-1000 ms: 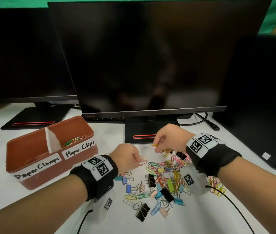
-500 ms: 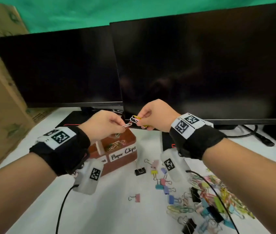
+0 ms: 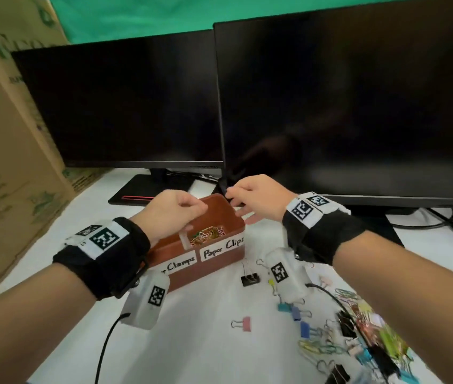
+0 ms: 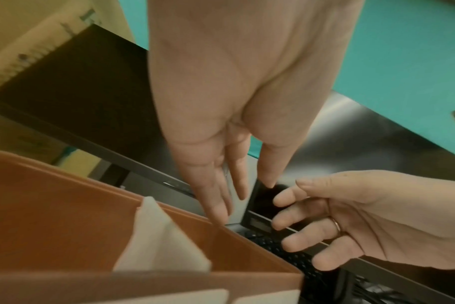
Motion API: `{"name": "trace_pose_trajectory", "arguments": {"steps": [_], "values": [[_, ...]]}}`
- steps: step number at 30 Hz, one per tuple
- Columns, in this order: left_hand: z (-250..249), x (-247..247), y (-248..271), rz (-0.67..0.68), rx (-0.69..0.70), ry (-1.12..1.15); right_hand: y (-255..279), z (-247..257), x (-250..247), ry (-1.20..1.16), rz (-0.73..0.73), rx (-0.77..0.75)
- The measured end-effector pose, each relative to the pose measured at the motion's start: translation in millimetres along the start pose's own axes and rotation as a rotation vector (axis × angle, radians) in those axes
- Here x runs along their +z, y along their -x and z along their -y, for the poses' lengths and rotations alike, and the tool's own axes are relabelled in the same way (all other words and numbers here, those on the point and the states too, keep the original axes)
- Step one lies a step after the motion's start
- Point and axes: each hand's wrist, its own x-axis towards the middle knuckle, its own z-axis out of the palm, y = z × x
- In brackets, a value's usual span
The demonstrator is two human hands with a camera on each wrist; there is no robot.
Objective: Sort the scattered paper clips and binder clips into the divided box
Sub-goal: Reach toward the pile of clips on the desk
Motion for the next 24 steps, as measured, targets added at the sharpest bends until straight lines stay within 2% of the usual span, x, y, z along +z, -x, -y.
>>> {"name": "trace_pose_trajectory", "arguments": {"steps": [4, 8, 11, 14, 20, 24], "values": [[-26, 35, 19, 0.069, 0.143, -0.032, 31, -38, -50, 0.22, -0.049, 0.051], [-34, 91, 28, 0.289, 0.234, -0.209, 59, -86, -77, 0.589, 0.13, 0.145], [-34, 127, 32, 0.432, 0.258, -0.463, 72, -107, -75, 0.695, 0.222, 0.188], [-32, 149, 36, 0.457, 0.286, -0.58, 73, -113, -72, 0.705, 0.274, 0.178], [-24, 170, 35, 0.372, 0.293, -0.61, 65, -123, -68, 0.845, 0.311, 0.17], [-25, 178, 34, 0.399, 0.302, -0.643, 62, -122, -64, 0.911, 0.317, 0.185]]}}
